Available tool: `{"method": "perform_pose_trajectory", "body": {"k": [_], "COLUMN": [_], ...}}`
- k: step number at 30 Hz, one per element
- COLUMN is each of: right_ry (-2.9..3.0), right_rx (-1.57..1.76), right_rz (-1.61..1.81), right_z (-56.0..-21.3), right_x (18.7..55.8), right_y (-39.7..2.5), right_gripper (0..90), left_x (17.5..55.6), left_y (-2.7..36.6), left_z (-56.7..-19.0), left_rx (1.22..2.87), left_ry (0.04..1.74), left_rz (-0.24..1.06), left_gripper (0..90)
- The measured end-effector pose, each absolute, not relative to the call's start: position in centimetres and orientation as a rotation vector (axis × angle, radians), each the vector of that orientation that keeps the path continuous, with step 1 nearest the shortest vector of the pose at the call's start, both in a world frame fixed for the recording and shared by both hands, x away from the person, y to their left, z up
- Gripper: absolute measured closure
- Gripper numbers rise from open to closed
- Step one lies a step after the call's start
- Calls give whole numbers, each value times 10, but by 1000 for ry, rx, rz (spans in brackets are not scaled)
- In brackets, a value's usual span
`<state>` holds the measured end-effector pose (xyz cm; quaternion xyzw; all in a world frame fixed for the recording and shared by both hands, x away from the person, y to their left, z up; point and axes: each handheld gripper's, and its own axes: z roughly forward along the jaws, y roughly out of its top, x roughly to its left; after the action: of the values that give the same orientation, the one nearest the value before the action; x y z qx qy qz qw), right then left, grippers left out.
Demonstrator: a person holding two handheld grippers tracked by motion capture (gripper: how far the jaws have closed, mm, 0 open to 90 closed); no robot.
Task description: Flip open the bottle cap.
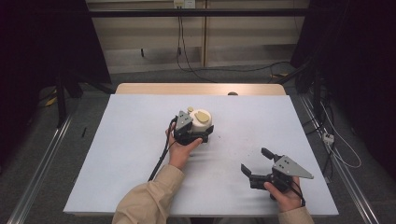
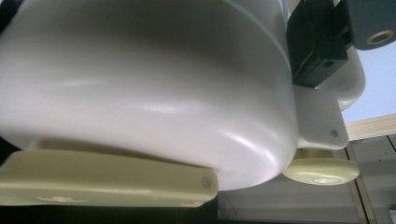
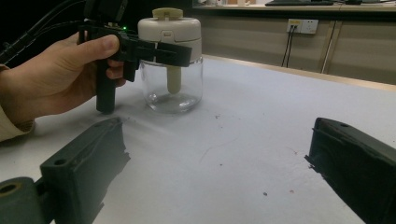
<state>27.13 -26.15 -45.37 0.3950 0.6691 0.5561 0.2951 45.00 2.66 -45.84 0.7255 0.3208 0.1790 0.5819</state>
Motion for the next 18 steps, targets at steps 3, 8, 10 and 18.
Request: {"method": "perform_pose_trajectory", "body": {"k": [3, 8, 10, 18], "right_ry": [1786, 1808, 1817, 1821], "right_rx": [1057, 1049, 1044, 1077], "right_rz": [1474, 1483, 1482, 1463], "right_z": [-453, -452, -451, -444], "right_x": [275, 281, 283, 297], "right_y": [-260, -254, -252, -242], "right_gripper": [31, 18, 16, 20], "left_x": [449, 448, 448, 448], "left_y": [27, 27, 28, 28], "left_z": [-459, -460, -461, -461], "left_rx": [1694, 1687, 1686, 1689], "left_ry": [746, 741, 738, 735], "left_rz": [418, 418, 421, 426], "left_gripper": [62, 62, 62, 63]}}
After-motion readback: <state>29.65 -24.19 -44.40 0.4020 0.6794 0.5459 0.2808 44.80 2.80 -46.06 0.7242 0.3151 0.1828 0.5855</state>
